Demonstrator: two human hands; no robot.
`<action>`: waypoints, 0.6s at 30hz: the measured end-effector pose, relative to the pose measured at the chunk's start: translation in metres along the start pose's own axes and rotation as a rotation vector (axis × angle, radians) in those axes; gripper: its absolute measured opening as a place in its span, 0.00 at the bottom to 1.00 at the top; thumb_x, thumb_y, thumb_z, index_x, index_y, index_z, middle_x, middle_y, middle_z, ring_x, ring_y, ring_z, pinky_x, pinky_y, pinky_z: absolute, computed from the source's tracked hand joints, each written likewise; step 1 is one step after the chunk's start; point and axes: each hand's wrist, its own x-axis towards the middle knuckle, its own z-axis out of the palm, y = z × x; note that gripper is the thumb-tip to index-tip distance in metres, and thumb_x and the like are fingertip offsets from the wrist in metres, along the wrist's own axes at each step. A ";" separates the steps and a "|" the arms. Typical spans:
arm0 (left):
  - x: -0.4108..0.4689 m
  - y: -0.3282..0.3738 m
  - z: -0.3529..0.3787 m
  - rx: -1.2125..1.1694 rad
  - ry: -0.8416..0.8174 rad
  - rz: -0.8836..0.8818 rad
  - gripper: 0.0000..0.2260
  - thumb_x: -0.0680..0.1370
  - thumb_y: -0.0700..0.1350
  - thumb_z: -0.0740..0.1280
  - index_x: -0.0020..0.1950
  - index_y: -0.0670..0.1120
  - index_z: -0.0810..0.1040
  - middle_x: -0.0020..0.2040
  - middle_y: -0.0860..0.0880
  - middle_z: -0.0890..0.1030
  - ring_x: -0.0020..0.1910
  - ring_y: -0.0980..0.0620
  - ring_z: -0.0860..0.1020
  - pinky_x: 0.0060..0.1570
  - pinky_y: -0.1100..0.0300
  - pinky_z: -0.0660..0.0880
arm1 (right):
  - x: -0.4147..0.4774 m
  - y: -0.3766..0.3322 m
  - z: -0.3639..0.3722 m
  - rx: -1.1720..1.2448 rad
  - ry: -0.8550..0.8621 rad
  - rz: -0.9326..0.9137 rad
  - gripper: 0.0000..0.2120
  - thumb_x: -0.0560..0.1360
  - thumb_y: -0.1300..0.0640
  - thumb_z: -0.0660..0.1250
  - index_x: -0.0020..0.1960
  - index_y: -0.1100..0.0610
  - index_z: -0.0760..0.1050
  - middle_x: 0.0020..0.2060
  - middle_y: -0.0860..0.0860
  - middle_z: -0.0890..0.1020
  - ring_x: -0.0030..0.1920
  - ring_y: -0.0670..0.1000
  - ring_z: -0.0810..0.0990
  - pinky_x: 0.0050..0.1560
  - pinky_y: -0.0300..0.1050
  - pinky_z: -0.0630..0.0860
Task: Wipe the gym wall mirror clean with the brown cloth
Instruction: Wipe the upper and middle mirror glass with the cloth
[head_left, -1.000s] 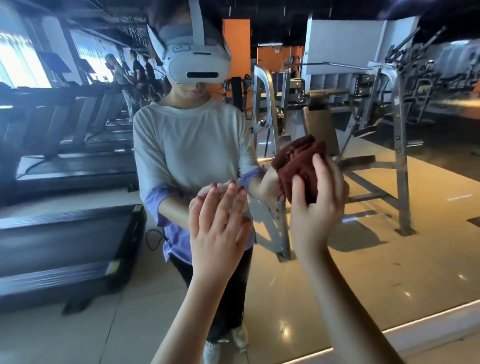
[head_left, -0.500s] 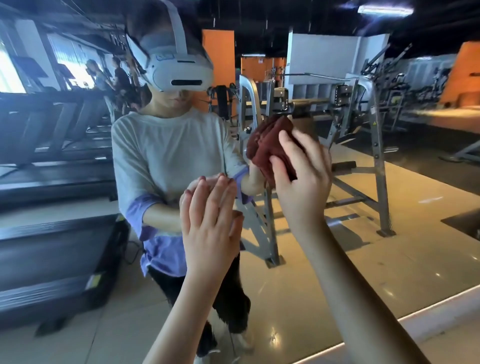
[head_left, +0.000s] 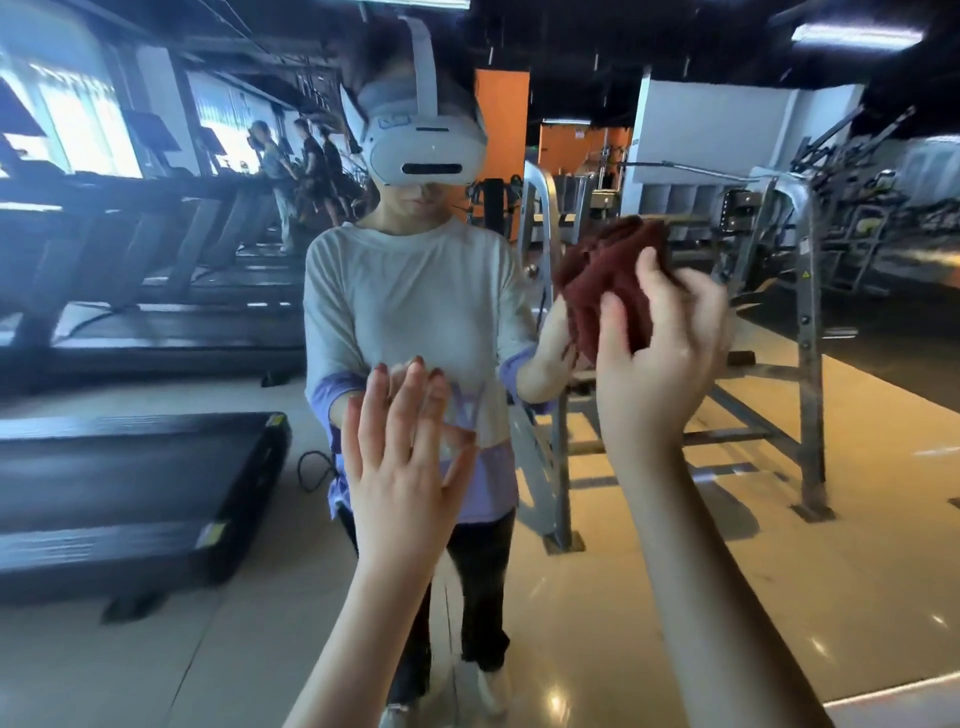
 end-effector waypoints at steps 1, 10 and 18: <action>-0.001 0.002 0.001 0.006 -0.004 -0.008 0.28 0.75 0.50 0.73 0.73 0.43 0.71 0.73 0.42 0.71 0.75 0.38 0.64 0.74 0.40 0.60 | -0.001 0.000 -0.002 0.016 0.017 0.092 0.16 0.76 0.57 0.70 0.63 0.59 0.79 0.54 0.60 0.78 0.54 0.57 0.74 0.55 0.45 0.70; -0.003 0.009 0.004 0.065 0.011 -0.038 0.36 0.71 0.46 0.79 0.74 0.43 0.67 0.74 0.42 0.71 0.75 0.38 0.64 0.75 0.43 0.59 | -0.018 0.006 -0.010 0.005 -0.103 -0.018 0.14 0.74 0.57 0.71 0.59 0.59 0.80 0.53 0.60 0.79 0.52 0.58 0.78 0.51 0.54 0.76; -0.004 0.007 0.004 0.072 0.008 -0.022 0.33 0.73 0.50 0.77 0.74 0.43 0.68 0.75 0.42 0.70 0.75 0.38 0.65 0.74 0.42 0.60 | -0.071 -0.015 -0.012 0.093 -0.206 0.084 0.14 0.72 0.61 0.73 0.58 0.60 0.79 0.54 0.61 0.78 0.53 0.57 0.76 0.49 0.47 0.74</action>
